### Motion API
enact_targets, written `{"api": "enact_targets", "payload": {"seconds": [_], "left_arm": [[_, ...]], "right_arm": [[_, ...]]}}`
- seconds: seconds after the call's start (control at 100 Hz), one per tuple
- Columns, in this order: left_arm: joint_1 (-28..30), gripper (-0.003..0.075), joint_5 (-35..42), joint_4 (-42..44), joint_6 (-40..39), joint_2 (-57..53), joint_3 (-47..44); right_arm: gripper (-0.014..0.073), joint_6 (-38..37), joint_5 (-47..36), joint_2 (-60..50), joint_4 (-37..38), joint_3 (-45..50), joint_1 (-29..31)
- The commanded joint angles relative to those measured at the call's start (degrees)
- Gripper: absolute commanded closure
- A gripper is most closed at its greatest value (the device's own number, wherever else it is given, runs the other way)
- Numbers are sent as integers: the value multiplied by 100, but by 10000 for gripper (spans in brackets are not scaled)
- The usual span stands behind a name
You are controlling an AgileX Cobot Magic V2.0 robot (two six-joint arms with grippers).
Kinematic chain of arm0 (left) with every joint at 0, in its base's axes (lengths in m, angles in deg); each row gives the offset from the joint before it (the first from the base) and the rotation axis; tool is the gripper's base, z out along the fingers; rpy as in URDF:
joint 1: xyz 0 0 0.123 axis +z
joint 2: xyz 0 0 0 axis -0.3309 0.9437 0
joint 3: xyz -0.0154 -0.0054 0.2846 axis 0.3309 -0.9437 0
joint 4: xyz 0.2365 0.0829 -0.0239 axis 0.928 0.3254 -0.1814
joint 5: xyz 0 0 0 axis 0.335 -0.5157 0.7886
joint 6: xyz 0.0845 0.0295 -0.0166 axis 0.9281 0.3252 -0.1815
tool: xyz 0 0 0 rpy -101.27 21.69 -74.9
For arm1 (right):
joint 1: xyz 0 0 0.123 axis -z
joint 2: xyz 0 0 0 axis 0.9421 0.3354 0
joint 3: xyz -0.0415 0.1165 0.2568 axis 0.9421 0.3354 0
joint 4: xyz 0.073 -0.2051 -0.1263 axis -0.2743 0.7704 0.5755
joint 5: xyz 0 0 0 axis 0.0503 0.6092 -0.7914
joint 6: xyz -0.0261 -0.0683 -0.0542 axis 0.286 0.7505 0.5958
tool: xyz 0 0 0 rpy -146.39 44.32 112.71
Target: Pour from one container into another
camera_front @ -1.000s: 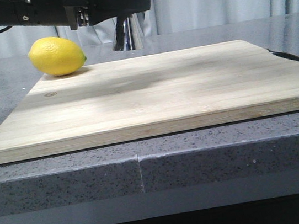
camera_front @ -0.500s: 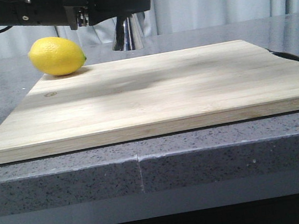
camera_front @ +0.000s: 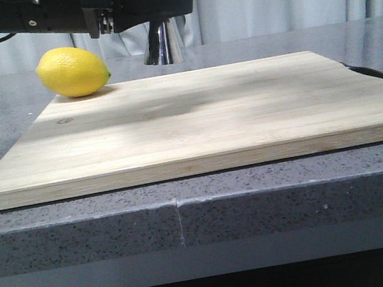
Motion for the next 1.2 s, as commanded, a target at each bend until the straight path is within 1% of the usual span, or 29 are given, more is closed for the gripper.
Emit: {"api": "enact_targets", "payload": {"seconds": [0.0, 0.09, 0.18, 0.43, 0.64, 0.76, 0.88, 1.06, 1.19], "left_arm": [[-67, 739, -403, -423, -14, -271, 166], [-67, 739, -403, -423, -14, -271, 166], [-67, 739, -403, -423, -14, -271, 166], [-67, 739, -403, -423, -14, -271, 166], [-67, 739, -390, -410, -14, -271, 166], [-67, 739, -390, -393, -14, -271, 166], [-67, 739, -390, -384, -14, -271, 166], [-67, 739, -390, -355, -14, -271, 166], [-67, 739, -390, -319, -14, -271, 166]], "right_arm": [[378, -79, 161, -256, -503, -221, -10], [378, -203, 158, -256, -824, -221, -10], [378, -330, 158, -256, -957, -221, -10], [378, -766, 123, -256, -1006, -221, -10], [378, -1489, 119, -355, -1032, -221, -10], [378, -1943, 350, -452, -1126, -221, -10], [378, -2305, 693, -543, -1469, -221, 51], [378, -3070, 655, -717, -2377, -221, 429], [378, -3528, 393, -833, -2482, -136, 706]]}}
